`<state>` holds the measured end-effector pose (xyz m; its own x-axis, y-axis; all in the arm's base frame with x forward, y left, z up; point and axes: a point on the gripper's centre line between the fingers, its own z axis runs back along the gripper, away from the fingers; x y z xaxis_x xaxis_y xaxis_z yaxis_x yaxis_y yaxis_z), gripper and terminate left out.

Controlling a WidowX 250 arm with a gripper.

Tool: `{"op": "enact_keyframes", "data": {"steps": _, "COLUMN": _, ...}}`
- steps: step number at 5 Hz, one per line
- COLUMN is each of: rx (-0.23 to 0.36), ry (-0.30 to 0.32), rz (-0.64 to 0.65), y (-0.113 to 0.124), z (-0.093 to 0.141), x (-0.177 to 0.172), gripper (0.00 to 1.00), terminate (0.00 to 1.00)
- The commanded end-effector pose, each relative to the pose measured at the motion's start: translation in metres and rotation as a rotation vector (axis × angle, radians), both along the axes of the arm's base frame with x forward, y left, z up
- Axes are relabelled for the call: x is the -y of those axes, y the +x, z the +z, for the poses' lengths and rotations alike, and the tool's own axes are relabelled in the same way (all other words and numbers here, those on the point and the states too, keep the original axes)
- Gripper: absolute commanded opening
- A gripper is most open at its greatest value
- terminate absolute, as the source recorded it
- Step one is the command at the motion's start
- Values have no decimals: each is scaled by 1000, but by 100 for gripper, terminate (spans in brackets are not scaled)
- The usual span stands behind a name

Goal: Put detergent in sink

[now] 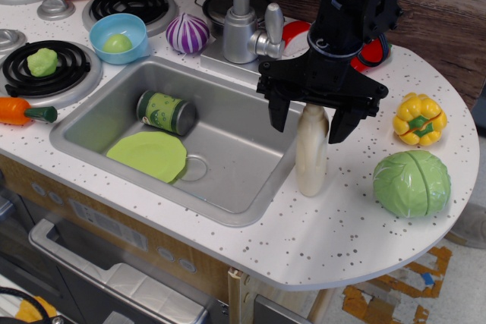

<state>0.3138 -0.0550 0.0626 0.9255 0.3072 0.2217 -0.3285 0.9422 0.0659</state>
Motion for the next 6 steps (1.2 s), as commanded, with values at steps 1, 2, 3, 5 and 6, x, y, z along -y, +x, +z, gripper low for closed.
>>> {"op": "enact_keyframes", "data": {"steps": 1, "rx": 18, "ry": -49, "rz": -45, "y": 0, "z": 7, "x": -9, "gripper": 0, "terminate": 0}}
{"op": "enact_keyframes", "data": {"steps": 2, "rx": 22, "ry": -77, "rz": -100, "y": -1, "z": 11, "x": -19, "gripper": 0, "terminate": 0}}
{"op": "enact_keyframes", "data": {"steps": 3, "rx": 2, "ry": -36, "rz": -161, "y": -2, "z": 20, "x": -52, "gripper": 0, "terminate": 0}}
{"op": "enact_keyframes", "data": {"steps": 5, "rx": -61, "ry": 38, "rz": -272, "y": -2, "z": 35, "x": -119, "gripper": 0, "terminate": 0}}
{"op": "enact_keyframes", "data": {"steps": 6, "rx": -32, "ry": 54, "rz": -288, "y": -1, "z": 13, "x": -126, "gripper": 0, "terminate": 0}}
